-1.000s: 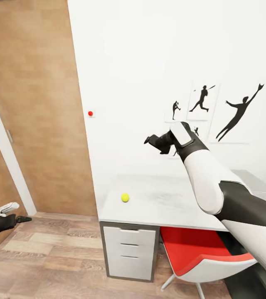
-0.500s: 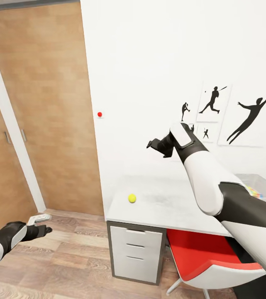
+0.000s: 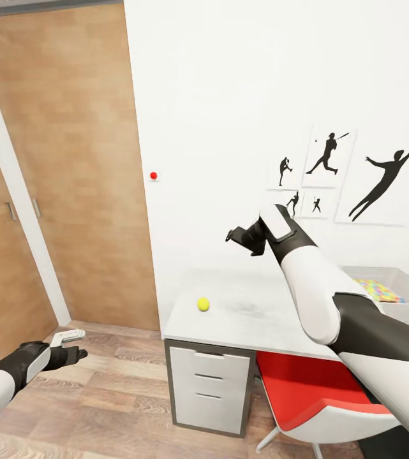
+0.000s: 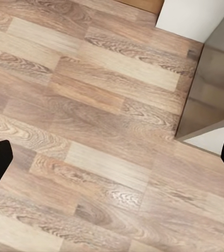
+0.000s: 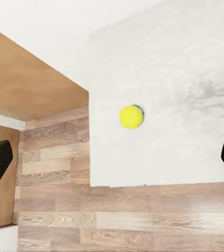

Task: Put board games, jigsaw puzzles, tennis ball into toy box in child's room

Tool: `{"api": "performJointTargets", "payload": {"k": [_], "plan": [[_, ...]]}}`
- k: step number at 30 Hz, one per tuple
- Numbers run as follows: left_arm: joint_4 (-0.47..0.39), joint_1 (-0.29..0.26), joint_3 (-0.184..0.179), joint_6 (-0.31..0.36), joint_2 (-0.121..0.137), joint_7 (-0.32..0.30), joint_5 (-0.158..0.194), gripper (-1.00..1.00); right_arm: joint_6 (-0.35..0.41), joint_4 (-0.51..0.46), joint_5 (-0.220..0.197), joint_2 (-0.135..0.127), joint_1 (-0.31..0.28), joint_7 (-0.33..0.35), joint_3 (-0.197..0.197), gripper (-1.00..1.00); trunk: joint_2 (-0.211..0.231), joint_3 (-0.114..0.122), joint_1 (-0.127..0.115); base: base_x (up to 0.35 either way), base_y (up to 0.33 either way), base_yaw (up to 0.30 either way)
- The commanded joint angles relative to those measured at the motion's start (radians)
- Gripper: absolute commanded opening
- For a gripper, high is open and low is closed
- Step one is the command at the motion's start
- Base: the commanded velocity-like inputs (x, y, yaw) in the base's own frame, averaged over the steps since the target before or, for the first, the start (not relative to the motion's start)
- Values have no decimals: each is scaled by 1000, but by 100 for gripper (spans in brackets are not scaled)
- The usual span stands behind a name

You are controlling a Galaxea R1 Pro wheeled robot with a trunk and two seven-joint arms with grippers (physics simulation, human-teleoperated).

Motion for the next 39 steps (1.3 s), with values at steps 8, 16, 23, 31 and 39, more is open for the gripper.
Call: {"api": "performJointTargets", "payload": {"k": [8, 16, 23, 31, 39], "plan": [[-1, 0, -7, -1, 1, -1, 5, 100, 10, 0, -10, 1, 19, -11, 12, 100, -1, -1, 0, -112, 174, 0], [-1, 0, -8, -2, 1, -1, 5, 100, 27, 2, -11, 1, 21, -10, 98, 100, -1, -1, 0, 64, 249, 0], [-1, 0, -8, -2, 1, 0, 5, 100, 27, 8, -14, 1, 22, -9, 117, 100, -1, -1, 0, 110, 270, 0], [-1, 0, -8, -3, 1, 0, 5, 100, 25, 10, -12, 1, 33, -10, 124, 100, -1, -1, 0, 197, 239, 0], [0, 0, -8, -3, 1, 0, 5, 100, 23, 74, -9, 1, 43, -12, 126, 100, -1, -1, 0, 209, 172, 0]]}}
